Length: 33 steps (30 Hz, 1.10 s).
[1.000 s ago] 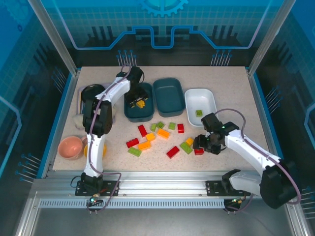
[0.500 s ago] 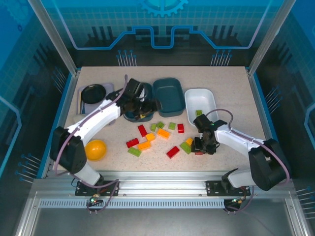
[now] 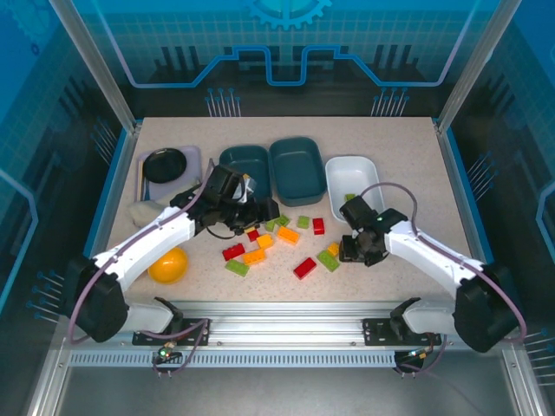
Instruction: Sort the legos into containers by color
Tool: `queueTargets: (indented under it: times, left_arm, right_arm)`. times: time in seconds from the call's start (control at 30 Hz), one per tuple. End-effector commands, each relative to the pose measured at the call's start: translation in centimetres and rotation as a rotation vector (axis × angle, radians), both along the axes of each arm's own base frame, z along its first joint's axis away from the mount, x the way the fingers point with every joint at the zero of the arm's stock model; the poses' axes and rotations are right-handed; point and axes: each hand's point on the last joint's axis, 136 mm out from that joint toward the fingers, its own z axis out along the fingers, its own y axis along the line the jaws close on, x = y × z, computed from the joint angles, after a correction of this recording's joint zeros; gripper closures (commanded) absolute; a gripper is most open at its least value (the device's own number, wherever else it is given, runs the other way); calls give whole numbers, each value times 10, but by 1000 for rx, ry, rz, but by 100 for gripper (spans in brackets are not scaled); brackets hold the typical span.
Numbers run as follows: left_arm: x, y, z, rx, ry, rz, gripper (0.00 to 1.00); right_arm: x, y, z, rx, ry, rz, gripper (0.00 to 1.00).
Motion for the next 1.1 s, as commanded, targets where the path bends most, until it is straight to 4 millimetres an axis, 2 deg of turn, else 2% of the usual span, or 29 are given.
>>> queueTargets:
  times: [0.0, 0.1, 0.23, 0.37, 0.53, 0.7, 0.8, 0.93, 1.07]
  left_arm:
    - [3, 8, 21, -20, -66, 75, 20]
    - [4, 19, 25, -2, -82, 134, 21]
    - [-3, 37, 17, 61, -58, 194, 22]
    - [-16, 52, 5, 120, -4, 231, 23]
    - [-38, 79, -19, 217, 105, 298, 24]
    - [-60, 95, -39, 249, 210, 364, 25]
    - [-70, 100, -50, 256, 259, 393, 27]
    - [-77, 103, -58, 260, 288, 400, 29]
    - [-72, 95, -65, 257, 296, 354, 32]
  right_arm:
    - [36, 21, 51, 29, -149, 59, 74]
    - [79, 52, 63, 56, -181, 109, 74]
    - [146, 92, 60, 41, -188, 158, 73]
    - [202, 115, 43, 45, -159, 157, 71]
    - [249, 129, 12, 36, -101, 148, 69]
    - [270, 137, -13, 53, -48, 126, 58]
    - [274, 144, -15, 67, -45, 143, 47]
    - [274, 152, 1, 86, -79, 178, 39]
    - [267, 156, 38, 112, -155, 206, 36]
